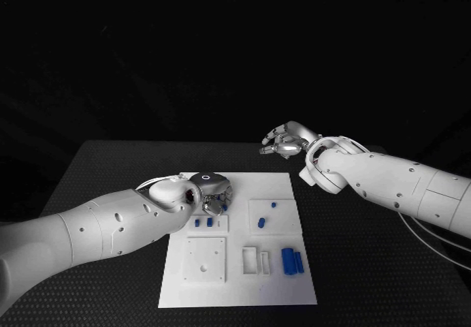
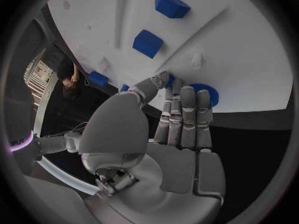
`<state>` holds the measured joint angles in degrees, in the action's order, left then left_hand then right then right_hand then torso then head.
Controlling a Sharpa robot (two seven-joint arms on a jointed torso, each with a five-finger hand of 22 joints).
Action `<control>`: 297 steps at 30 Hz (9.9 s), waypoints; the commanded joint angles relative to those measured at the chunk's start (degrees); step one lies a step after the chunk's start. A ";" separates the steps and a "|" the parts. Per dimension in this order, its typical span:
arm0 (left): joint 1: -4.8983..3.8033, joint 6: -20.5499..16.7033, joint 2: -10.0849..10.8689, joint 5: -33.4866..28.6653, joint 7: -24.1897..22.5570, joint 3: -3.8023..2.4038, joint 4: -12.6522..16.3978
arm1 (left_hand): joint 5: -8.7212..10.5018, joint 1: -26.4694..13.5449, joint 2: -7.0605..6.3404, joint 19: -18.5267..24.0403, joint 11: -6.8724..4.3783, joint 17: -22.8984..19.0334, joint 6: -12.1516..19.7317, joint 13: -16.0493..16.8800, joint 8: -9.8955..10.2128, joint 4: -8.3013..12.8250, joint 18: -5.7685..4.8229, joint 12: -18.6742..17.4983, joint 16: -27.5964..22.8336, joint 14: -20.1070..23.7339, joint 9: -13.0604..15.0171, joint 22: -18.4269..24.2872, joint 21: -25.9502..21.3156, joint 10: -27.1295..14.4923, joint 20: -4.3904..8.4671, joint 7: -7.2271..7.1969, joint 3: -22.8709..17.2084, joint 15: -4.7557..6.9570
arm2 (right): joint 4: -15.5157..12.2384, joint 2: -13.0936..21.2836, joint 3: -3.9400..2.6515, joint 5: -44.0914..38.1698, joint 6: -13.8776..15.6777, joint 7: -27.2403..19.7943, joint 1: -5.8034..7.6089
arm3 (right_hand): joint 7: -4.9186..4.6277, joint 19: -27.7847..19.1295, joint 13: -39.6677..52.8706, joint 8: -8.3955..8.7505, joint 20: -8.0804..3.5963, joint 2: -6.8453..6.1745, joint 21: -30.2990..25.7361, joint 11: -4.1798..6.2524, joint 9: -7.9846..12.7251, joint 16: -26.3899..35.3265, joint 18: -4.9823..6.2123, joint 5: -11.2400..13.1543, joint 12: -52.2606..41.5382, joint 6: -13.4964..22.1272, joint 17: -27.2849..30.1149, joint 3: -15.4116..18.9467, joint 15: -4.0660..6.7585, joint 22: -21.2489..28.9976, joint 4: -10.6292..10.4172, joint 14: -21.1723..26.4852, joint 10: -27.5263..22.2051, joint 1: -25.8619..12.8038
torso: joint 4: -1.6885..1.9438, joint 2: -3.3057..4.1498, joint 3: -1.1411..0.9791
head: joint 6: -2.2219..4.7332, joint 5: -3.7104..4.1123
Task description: Assemble the parts on the task board
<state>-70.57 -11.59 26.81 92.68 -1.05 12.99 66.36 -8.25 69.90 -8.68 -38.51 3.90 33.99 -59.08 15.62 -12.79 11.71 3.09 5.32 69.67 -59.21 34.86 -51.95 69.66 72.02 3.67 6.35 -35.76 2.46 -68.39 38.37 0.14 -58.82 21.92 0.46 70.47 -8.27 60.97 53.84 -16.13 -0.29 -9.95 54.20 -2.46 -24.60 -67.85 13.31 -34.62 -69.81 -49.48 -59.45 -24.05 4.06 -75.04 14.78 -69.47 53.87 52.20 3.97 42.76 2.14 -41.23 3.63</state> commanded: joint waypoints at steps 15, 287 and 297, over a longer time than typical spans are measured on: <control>0.69 2.13 0.18 0.09 -0.67 0.45 0.04 | -0.36 0.04 2.32 -1.35 -0.94 -0.74 -2.77 0.14 -1.34 0.68 1.08 0.40 0.63 -2.76 -0.29 0.16 0.72 3.32 4.84 -0.75 -0.22 0.86 | -0.13 0.04 -0.03 -0.03 -0.62 -0.53 -0.02 | -0.58 -0.01 -0.11 0.07 0.20 0.62 -0.17 0.06 0.08 -0.28 1.69 0.36 -0.33 0.01 0.08 0.10 -0.18 -0.83 -0.24 0.24 -0.48 -0.13 | 0.02 -0.03 -0.06 | 0.08 -0.02; -0.69 -2.23 19.18 -74.31 -15.84 -6.50 7.42 | 4.72 -3.84 0.16 3.34 0.02 -8.01 3.30 0.26 -3.26 -0.72 -1.97 -0.84 -13.21 1.41 -2.03 5.31 -6.66 3.53 3.04 0.95 2.00 -1.39 | -9.50 5.03 4.96 -49.88 -8.07 4.54 -7.93 | 2.75 1.53 -42.86 -5.70 1.16 -1.95 -4.70 0.14 -0.98 0.78 1.69 30.96 55.69 -11.97 11.09 -25.55 -0.07 -1.07 -1.67 0.15 20.30 15.55 | 0.04 -0.01 0.01 | -0.54 1.06; -0.69 -2.29 19.06 -74.31 -15.91 -6.50 7.31 | 4.71 -3.87 0.17 3.32 0.04 -7.98 3.35 0.26 -3.24 -0.72 -1.96 -0.87 -13.22 1.35 -2.04 5.31 -6.65 3.50 3.04 0.97 2.00 -1.38 | -10.09 5.13 4.95 -49.82 -5.89 4.73 -7.93 | 2.98 2.07 -42.75 -5.87 0.83 -2.37 -4.31 0.40 -1.12 0.50 1.69 30.64 55.85 -12.55 10.84 -26.03 0.19 -1.03 -1.60 -0.35 21.17 15.26 | 0.06 -0.02 0.02 | -0.46 1.10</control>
<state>-71.19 -14.45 45.98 18.75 -16.52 6.54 73.60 -3.27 66.63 -8.44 -35.52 3.70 26.02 -56.19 15.94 -16.24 10.92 2.19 4.65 56.62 -57.75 32.90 -46.72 63.20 75.86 3.37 7.36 -33.86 1.43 -78.43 43.45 4.82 -107.44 16.53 4.46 62.93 -5.32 62.66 10.98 -21.80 0.48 -11.85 49.68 -1.95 -25.70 -67.13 14.13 -3.80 -14.01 -61.68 -48.53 -49.75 4.18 -74.97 13.13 -69.58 74.64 67.52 4.03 42.75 2.15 -41.72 4.82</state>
